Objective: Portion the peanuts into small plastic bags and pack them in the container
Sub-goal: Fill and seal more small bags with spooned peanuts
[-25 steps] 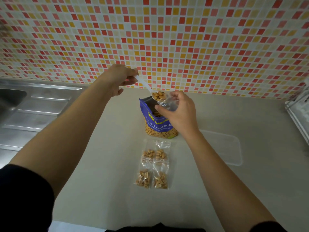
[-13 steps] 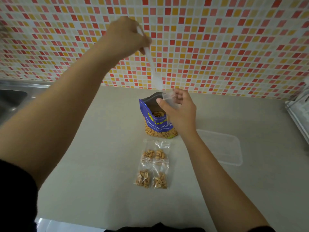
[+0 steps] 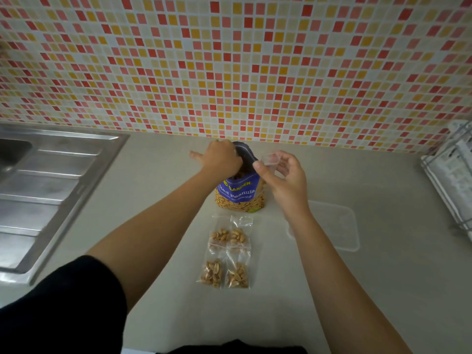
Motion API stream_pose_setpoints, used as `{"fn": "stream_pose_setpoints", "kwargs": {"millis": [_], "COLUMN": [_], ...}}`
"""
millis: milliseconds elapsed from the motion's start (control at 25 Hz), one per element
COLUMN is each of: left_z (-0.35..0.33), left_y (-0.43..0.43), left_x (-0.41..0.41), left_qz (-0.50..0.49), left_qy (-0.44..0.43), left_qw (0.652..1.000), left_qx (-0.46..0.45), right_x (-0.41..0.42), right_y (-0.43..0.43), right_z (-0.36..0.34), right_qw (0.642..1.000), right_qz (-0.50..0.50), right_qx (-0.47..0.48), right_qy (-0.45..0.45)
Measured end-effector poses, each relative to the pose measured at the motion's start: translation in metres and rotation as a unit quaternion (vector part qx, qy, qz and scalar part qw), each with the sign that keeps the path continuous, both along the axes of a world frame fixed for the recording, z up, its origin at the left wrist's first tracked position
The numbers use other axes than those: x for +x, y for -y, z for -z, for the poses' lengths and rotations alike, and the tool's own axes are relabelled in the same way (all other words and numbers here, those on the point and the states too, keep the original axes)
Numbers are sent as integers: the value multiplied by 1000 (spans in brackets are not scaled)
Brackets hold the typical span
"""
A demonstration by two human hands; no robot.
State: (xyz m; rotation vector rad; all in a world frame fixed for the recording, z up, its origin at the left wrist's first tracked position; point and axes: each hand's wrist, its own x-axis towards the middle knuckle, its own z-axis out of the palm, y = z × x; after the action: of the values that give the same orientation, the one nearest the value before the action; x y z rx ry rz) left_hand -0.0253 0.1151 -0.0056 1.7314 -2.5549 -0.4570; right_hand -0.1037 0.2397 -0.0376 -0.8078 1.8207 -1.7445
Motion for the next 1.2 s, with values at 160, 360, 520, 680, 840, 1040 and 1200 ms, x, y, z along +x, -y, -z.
{"fn": "stream_pose_setpoints", "kwargs": {"millis": [160, 360, 520, 680, 840, 1040, 1200], "left_z": [4, -7, -9, -17, -19, -16, -16], "left_y": [6, 7, 15, 16, 24, 27, 28], "left_x": [2, 13, 30, 48, 68, 75, 78], "left_qz": [-49, -34, -86, -111, -166, -208, -239], "left_qy": [-140, -256, -381, -442, -463, -481, -479], "left_qw": [987, 960, 899, 860, 838, 819, 806], "left_qx": [62, 109, 195, 229, 235, 235, 253], "right_x": [-4, -2, -4, -3, 1, 9, 12], "right_y": [0, -2, -4, -6, -7, -4, 1], "right_z": [6, 8, 6, 4, -3, -11, -12], "right_qw": [1000, 999, 999, 999, 999, 997, 989], "right_qz": [-12, -18, -17, 5, 14, 23, 28], "right_qx": [9, -2, 4, -16, -33, -10, 25], "right_qy": [21, 27, 32, 31, -2, -71, -145]}}
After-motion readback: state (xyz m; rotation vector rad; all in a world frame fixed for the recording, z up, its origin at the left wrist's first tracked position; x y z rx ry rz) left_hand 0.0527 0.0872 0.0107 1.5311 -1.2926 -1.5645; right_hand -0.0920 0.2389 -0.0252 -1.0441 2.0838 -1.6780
